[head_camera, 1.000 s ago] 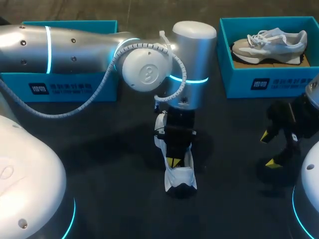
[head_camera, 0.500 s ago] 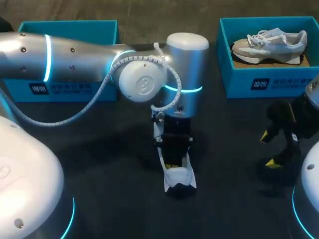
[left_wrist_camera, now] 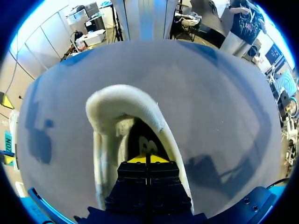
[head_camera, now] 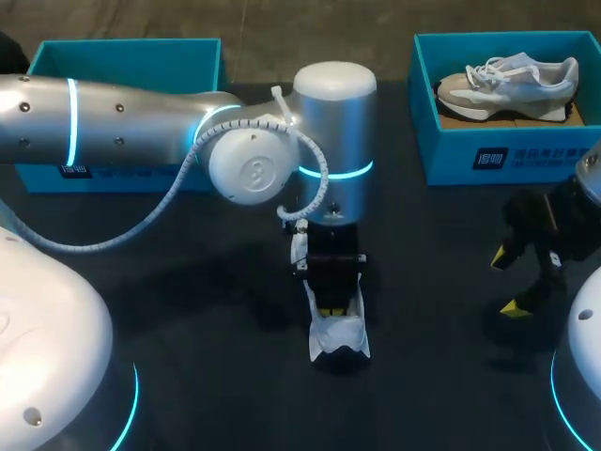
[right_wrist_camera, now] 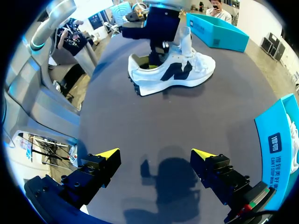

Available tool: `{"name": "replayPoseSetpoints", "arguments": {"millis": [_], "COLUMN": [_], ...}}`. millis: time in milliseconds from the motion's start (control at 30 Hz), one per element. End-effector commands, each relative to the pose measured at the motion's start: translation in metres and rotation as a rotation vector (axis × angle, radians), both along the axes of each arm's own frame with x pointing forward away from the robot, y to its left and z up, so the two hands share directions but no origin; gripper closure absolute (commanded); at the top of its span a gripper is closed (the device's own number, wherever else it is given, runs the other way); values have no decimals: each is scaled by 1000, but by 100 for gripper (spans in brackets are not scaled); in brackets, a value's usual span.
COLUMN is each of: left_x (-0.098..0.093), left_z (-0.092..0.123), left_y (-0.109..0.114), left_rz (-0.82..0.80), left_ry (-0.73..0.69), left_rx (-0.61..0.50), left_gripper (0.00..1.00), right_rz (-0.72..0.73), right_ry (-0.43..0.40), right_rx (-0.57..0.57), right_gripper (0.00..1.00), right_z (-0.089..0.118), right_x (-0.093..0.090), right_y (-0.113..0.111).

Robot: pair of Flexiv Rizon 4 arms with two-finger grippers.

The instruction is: Take the shoe out of the shoebox, open the shoe tongue, remove and reinsert the insole, then place the shoe into the shoebox

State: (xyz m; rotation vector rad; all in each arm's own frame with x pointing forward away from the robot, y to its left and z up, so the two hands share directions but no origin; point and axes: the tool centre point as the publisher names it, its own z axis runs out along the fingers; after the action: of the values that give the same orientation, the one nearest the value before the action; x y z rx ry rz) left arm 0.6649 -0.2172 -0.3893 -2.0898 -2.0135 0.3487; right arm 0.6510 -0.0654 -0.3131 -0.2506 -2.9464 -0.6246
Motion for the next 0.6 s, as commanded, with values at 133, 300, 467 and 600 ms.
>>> {"name": "replayPoseSetpoints", "arguments": {"millis": [133, 300, 467, 600], "left_x": [0, -10, -14, -14], "left_z": [31, 20, 4, -6], "left_y": [3, -1, 0, 0], "left_rz": [-18, -48, -51, -25], "left_ry": [24, 39, 44, 19], "left_rx": [-4, 53, 116, 141], "left_gripper": [100, 100, 100, 100], "right_rz": [-1, -1, -1, -1], "right_ry": [-2, -2, -2, -2], "right_rx": [-3, -3, -3, -3], "right_gripper": [0, 0, 0, 0], "right_z": [0, 0, 0, 0], "right_x": [-1, -1, -1, -1], "right_y": [0, 0, 0, 0]}}
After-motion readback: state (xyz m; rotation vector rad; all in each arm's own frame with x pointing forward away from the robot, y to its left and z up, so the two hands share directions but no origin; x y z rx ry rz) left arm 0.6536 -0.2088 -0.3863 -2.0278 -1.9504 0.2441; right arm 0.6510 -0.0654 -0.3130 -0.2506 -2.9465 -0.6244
